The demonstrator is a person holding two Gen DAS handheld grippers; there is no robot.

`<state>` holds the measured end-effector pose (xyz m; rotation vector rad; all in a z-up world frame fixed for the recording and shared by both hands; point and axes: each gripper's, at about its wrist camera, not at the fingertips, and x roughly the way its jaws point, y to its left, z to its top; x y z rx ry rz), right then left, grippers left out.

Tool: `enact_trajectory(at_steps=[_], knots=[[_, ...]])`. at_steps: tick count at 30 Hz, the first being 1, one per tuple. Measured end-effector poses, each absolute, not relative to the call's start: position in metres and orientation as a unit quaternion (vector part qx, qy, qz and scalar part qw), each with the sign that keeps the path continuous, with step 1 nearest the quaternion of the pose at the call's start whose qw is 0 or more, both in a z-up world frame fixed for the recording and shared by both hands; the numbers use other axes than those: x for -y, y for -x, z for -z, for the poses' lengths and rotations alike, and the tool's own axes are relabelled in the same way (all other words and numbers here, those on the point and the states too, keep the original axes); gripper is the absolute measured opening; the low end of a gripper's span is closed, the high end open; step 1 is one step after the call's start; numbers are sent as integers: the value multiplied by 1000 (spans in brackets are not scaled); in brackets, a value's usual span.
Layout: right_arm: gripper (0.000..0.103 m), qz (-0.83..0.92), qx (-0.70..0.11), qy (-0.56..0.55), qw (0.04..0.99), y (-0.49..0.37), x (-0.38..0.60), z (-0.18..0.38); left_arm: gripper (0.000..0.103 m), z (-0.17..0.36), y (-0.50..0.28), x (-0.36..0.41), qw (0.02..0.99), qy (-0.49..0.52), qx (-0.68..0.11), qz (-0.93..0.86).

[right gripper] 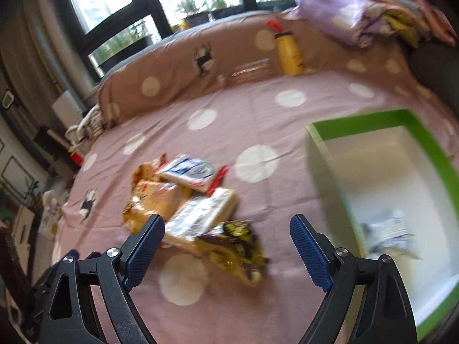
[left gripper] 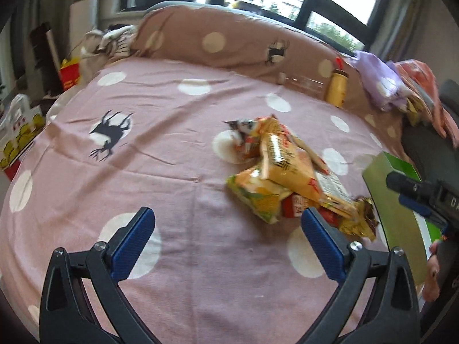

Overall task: Organize snacks
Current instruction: 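Move the right gripper back to the snack pile, then grasp the dark purple-and-yellow chip bag with the right gripper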

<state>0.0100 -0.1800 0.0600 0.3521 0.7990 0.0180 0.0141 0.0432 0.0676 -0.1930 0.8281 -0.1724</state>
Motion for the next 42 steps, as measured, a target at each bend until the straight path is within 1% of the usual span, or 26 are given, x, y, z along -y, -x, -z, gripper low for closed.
enact_trajectory(at_steps=[3, 6, 13, 16, 17, 19, 21, 22, 24, 27, 28, 34, 37, 40, 42], knots=[[89, -30, -402, -154, 902, -25, 162, -53, 102, -63, -17, -54, 903, 108, -412, 58], [89, 6, -428, -138, 893, -35, 158, -44, 102, -58, -20, -61, 898, 110, -424, 40], [89, 34, -456, -177, 871, -31, 186, -24, 102, -53, -24, -72, 888, 129, -439, 40], [89, 18, -461, -218, 860, -34, 196, -12, 102, -54, -23, -71, 888, 129, -439, 45], [84, 4, -465, -234, 854, -35, 198, -7, 102, -54, -23, -70, 888, 128, -439, 47], [79, -15, -472, -258, 843, -35, 201, 0, 102, -55, -22, -69, 888, 126, -440, 47], [74, -18, -468, -255, 846, -32, 200, 0, 102, -54, -21, -70, 888, 127, -440, 45], [69, -18, -466, -252, 848, -30, 199, -1, 102, -54, -22, -70, 887, 127, -441, 44], [66, -20, -464, -253, 849, -28, 200, -2, 102, -54, -22, -70, 887, 125, -442, 44], [57, -19, -454, -260, 852, -20, 200, -8, 102, -54, -22, -69, 888, 124, -441, 43], [52, -20, -449, -260, 855, -19, 200, -12, 102, -54, -22, -69, 888, 124, -441, 43], [51, -38, -384, -253, 887, 7, 196, -54, 102, -55, -21, -71, 888, 127, -440, 38], [51, -72, -366, -228, 899, 16, 177, -70, 102, -56, -20, -70, 890, 124, -438, 34], [51, -106, -375, -199, 899, 14, 147, -69, 102, -56, -20, -69, 890, 121, -439, 29], [51, -116, -398, -182, 892, 7, 127, -60, 102, -55, -20, -70, 889, 119, -442, 23]])
